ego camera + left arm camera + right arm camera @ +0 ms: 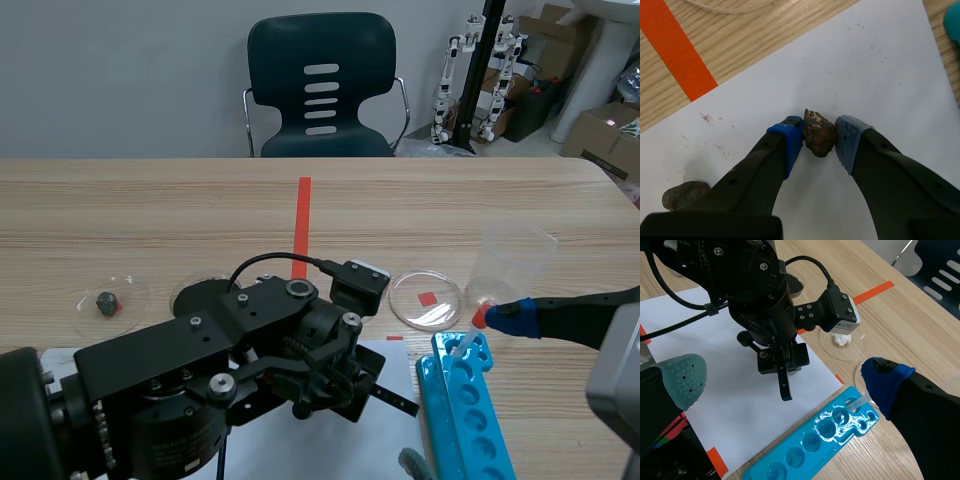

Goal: Pick up the right mineral with the left hand

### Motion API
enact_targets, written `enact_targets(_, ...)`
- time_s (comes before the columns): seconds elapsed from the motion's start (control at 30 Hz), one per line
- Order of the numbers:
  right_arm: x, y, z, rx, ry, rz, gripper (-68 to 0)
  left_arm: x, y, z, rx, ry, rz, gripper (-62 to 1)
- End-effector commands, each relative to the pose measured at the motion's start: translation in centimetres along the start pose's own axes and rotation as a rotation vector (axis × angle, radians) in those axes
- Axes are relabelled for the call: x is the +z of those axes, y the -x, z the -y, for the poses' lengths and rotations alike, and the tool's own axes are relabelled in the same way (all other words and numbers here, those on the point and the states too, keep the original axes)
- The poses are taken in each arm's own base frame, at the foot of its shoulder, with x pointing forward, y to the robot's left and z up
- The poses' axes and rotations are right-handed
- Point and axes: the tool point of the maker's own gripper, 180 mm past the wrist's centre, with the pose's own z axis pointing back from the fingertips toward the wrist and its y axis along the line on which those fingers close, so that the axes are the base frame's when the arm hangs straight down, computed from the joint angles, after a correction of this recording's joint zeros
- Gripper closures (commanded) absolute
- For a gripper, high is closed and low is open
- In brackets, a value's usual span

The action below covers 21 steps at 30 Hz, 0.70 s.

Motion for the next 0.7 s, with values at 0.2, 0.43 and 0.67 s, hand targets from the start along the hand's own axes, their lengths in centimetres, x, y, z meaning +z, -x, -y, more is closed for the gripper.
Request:
enact_targets(0.2,0.0,-0.5,0.1,-0.005,0.006,0.021,-65.3,0.4,-1.0,0.9,0.001,0.022,0.026,-9.0)
enact_targets(0.43,0.0,-0.5,0.1,-0.005,0.006,0.021,-65.3,0.7,-1.1,-0.3,0.004,0.007,0.046,-9.0)
enact_targets(0.67,0.0,-0.5,0.1,-0.005,0.006,0.021,-65.3,2.3,-3.1,-4.7,0.103,-0.039,0.187,-9.0)
